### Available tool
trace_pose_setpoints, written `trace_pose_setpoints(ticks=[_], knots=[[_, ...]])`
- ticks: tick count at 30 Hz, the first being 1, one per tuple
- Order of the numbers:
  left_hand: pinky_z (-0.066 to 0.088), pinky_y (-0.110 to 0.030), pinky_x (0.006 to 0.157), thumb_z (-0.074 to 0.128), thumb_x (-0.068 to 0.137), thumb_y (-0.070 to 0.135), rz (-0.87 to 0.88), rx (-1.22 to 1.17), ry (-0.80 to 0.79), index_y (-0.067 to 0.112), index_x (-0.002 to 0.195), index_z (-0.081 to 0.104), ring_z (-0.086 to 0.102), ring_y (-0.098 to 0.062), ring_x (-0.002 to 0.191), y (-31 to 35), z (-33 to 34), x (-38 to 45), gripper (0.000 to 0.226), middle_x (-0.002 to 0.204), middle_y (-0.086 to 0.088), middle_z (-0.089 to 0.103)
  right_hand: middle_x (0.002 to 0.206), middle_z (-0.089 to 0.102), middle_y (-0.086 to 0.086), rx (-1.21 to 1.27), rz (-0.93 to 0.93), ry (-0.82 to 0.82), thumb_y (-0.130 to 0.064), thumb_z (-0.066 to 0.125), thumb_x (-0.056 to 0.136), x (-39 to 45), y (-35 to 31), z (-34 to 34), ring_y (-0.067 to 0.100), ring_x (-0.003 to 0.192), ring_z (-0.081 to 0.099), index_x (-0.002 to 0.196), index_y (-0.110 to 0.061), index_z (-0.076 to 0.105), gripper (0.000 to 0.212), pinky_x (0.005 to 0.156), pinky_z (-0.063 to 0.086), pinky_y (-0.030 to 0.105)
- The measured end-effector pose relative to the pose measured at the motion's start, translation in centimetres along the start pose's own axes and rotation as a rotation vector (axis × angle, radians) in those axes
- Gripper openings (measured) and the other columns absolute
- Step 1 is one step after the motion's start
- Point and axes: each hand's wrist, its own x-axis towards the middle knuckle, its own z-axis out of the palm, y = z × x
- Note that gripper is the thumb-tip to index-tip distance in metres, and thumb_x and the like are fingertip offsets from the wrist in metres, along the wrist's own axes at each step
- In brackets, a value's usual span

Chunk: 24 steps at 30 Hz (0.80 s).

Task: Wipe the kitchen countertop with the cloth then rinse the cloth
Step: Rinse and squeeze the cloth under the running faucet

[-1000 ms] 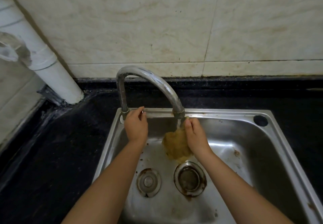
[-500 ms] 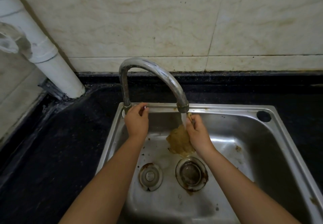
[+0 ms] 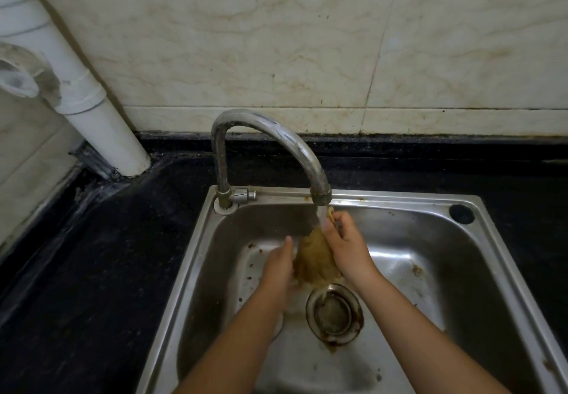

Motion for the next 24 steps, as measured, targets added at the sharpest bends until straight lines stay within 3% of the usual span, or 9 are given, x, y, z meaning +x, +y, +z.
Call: trace_pose_setpoints(ticks=[2,5,9,12,15,18,20,24], knots=[[0.047,-0.042,0.071,0.037,0.095,0.044,-0.152,-0.32,-0.171,0.012,0.092,0.055,0.058,-0.028,0.081,0.1,0.5,-0.2,0.037,0.088,-0.015,0.062,0.081,0.052,0.004,-0.009,-0.006,-0.021,-0.024,0.044,0.096,-0.1,-0.1,-0.2,0.017,0.076,0.052,0.082,-0.027,0.045,0.014,0.069,0.045,0.03],[0.048,-0.037,0.067,0.041,0.094,0.04,-0.125,-0.472,-0.329,0.006,0.093,0.063,0.065,-0.026,0.075,0.8,0.9,0.3,0.041,0.077,-0.014,0.071,0.075,0.053,0.001,0.034,-0.002,-0.04,-0.021,0.044,0.096,-0.3,-0.2,-0.8,0.016,0.07,0.052,0.08,-0.024,0.046,0.016,0.067,0.044,0.034],[0.05,-0.038,0.068,0.054,0.088,0.016,-0.028,-0.449,-0.224,0.004,0.119,0.054,0.062,-0.026,0.084,0.8,1.4,1.6,0.033,0.094,-0.013,0.065,0.071,0.05,-0.001,0.015,-0.008,-0.044,-0.017,0.043,0.096,-0.4,-0.2,-2.1,0.012,0.064,0.048,0.078,-0.021,0.046,0.018,0.061,0.041,0.027],[0.048,-0.041,0.076,0.049,0.092,0.009,0.062,-0.442,-0.175,0.005,0.12,0.053,0.059,-0.025,0.084,0.9,1.9,1.4,0.029,0.095,-0.012,0.062,0.072,0.047,-0.004,-0.167,-0.054,0.013,-0.018,0.038,0.098,-0.2,0.0,-2.1,0.007,0.064,0.045,0.084,-0.016,0.043,0.015,0.057,0.038,0.015],[0.049,-0.038,0.073,0.045,0.094,0.011,0.127,-0.464,-0.131,0.006,0.117,0.054,0.06,-0.024,0.081,0.8,2.6,1.2,0.025,0.092,-0.011,0.063,0.072,0.042,-0.005,-0.229,-0.085,0.14,-0.014,0.034,0.099,0.3,0.1,-1.4,0.01,0.065,0.042,0.091,-0.008,0.038,0.011,0.05,0.036,0.008],[0.053,-0.033,0.064,0.05,0.093,0.018,0.167,-0.484,-0.078,0.006,0.103,0.058,0.061,-0.022,0.075,0.9,3.1,1.4,0.018,0.085,-0.01,0.063,0.081,0.047,-0.007,-0.119,-0.081,0.122,-0.012,0.035,0.098,0.3,0.0,-0.7,0.009,0.074,0.048,0.099,-0.014,0.037,0.003,0.054,0.039,0.005],[0.05,-0.029,0.057,0.053,0.091,0.021,0.193,-0.48,-0.056,0.009,0.085,0.059,0.06,-0.019,0.068,1.6,3.4,1.4,0.014,0.076,-0.008,0.062,0.089,0.051,-0.011,-0.07,-0.126,0.054,-0.01,0.038,0.097,0.0,0.0,-0.4,0.005,0.08,0.053,0.104,-0.022,0.039,0.014,0.061,0.043,0.004],[0.043,-0.025,0.055,0.047,0.094,0.03,0.264,-0.404,0.006,0.011,0.072,0.055,0.052,-0.016,0.06,2.4,4.1,1.6,0.03,0.064,-0.005,0.052,0.079,0.055,-0.012,-0.161,-0.215,0.034,-0.012,0.041,0.097,-1.2,-0.1,0.6,0.006,0.073,0.055,0.091,-0.025,0.049,0.017,0.06,0.042,0.007]])
